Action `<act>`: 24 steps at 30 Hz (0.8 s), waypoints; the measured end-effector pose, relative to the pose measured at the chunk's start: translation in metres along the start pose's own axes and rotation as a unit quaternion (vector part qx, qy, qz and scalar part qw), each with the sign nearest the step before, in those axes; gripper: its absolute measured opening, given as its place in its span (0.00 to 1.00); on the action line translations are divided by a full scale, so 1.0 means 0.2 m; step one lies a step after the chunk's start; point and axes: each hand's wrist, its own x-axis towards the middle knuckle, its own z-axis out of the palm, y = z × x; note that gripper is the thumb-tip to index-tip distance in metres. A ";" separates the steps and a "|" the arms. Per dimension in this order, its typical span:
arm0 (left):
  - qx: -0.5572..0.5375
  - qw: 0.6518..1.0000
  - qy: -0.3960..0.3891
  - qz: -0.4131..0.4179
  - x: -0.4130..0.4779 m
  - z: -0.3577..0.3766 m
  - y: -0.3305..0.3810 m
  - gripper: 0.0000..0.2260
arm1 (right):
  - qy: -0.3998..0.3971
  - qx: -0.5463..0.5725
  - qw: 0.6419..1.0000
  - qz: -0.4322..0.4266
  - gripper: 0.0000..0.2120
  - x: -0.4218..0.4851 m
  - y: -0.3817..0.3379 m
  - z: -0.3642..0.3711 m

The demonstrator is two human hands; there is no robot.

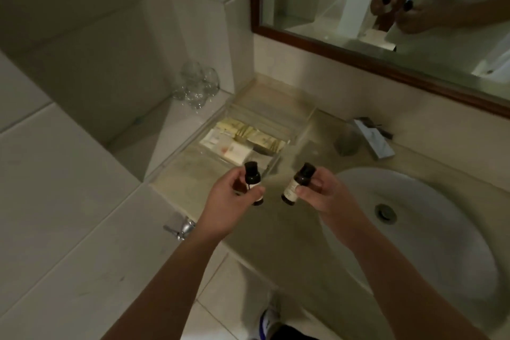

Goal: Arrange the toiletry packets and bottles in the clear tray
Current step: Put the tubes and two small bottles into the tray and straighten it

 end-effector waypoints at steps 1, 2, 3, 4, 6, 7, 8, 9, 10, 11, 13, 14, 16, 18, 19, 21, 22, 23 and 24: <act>0.009 1.000 0.006 -0.018 0.05 -0.02 -0.02 0.07 | -0.007 -0.002 1.000 0.008 0.10 0.07 0.02 0.01; 0.022 0.999 0.013 -0.036 0.10 -0.04 -0.04 0.08 | -0.012 0.010 1.000 0.022 0.10 0.13 0.03 0.03; 0.031 0.998 0.017 -0.048 0.15 -0.07 -0.05 0.08 | -0.019 0.031 0.999 0.038 0.11 0.20 0.04 0.05; 0.040 0.998 0.018 -0.051 0.20 -0.10 -0.06 0.08 | -0.028 0.050 0.997 0.052 0.11 0.26 0.05 0.08; 0.057 0.997 0.017 -0.056 0.30 -0.15 -0.06 0.09 | -0.043 0.070 0.994 0.068 0.11 0.39 0.07 0.13; 0.069 0.996 0.014 -0.062 0.36 -0.17 -0.06 0.08 | -0.036 0.071 0.994 0.075 0.11 0.44 0.08 0.15; 0.083 0.994 0.010 -0.068 0.41 -0.19 -0.06 0.09 | -0.021 0.062 0.994 0.084 0.10 0.49 0.09 0.16; 0.100 0.992 0.007 -0.071 0.47 -0.21 -0.06 0.09 | -0.004 0.043 0.995 0.092 0.10 0.53 0.10 0.17; 0.119 0.991 0.001 -0.066 0.54 -0.23 -0.08 0.09 | 0.012 0.020 0.995 0.102 0.12 0.57 0.11 0.18; 0.138 0.989 -0.008 -0.053 0.61 -0.25 -0.09 0.10 | 0.028 -0.006 0.994 0.108 0.14 0.61 0.12 0.19; 0.155 0.987 -0.040 -0.023 0.77 -0.29 -0.13 0.11 | 0.061 -0.064 0.990 0.108 0.14 0.69 0.12 0.21; 0.154 0.986 -0.061 -0.017 0.86 -0.30 -0.16 0.13 | 0.077 -0.106 0.986 0.104 0.13 0.72 0.12 0.21; 0.153 0.984 -0.095 -0.018 1.01 -0.31 -0.19 0.14 | 0.098 -0.181 0.974 0.098 0.11 0.77 0.12 0.23; 0.181 0.976 -0.121 0.001 1.17 -0.32 -0.23 0.12 | 0.112 -0.234 0.962 0.081 0.10 0.82 0.11 0.26; 0.201 0.970 -0.135 0.021 1.24 -0.31 -0.25 0.12 | 0.118 -0.269 0.953 0.074 0.11 0.85 0.10 0.27; 0.219 0.960 -0.161 0.060 1.36 -0.29 -0.29 0.11 | 0.127 -0.345 0.928 0.064 0.12 0.92 0.09 0.30; 0.228 0.955 -0.173 0.077 1.42 -0.28 -0.31 0.11 | 0.131 -0.372 0.917 0.064 0.13 0.96 0.09 0.32; 0.237 0.950 -0.182 0.093 1.46 -0.27 -0.32 0.10 | 0.138 -0.393 0.907 0.067 0.13 1.00 0.10 0.33; 0.242 0.945 -0.192 0.103 1.49 -0.25 -0.34 0.10 | 0.147 -0.412 0.896 0.070 0.13 1.03 0.10 0.35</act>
